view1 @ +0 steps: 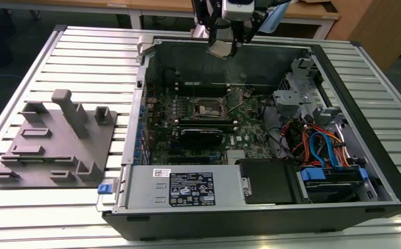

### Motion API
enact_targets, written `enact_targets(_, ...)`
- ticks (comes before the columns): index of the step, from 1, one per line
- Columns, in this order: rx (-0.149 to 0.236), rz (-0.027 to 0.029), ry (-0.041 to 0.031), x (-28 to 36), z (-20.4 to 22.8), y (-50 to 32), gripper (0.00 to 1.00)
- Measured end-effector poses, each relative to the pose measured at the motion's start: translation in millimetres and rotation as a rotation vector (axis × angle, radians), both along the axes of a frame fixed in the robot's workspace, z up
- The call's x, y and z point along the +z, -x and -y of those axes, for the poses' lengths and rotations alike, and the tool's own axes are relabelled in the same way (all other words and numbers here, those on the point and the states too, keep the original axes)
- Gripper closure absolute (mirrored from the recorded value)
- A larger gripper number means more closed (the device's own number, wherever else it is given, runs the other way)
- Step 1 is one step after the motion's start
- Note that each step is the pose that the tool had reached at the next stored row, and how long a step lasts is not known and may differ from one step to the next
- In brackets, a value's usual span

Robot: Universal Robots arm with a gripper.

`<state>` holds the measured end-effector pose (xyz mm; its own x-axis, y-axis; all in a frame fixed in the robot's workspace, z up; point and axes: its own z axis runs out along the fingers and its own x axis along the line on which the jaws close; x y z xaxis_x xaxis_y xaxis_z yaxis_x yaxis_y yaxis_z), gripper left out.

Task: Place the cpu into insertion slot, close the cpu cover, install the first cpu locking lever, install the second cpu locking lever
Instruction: 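Place the cpu into insertion slot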

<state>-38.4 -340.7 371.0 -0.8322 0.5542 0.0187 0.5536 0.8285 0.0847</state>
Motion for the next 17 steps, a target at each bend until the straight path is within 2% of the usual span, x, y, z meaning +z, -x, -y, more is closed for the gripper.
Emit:
enact_targets(8,-0.026,-0.0001,0.0,0.0,0.0,0.0,0.46)
enact_targets(17,-0.028,0.0,0.0,0.0,0.0,0.0,0.46)
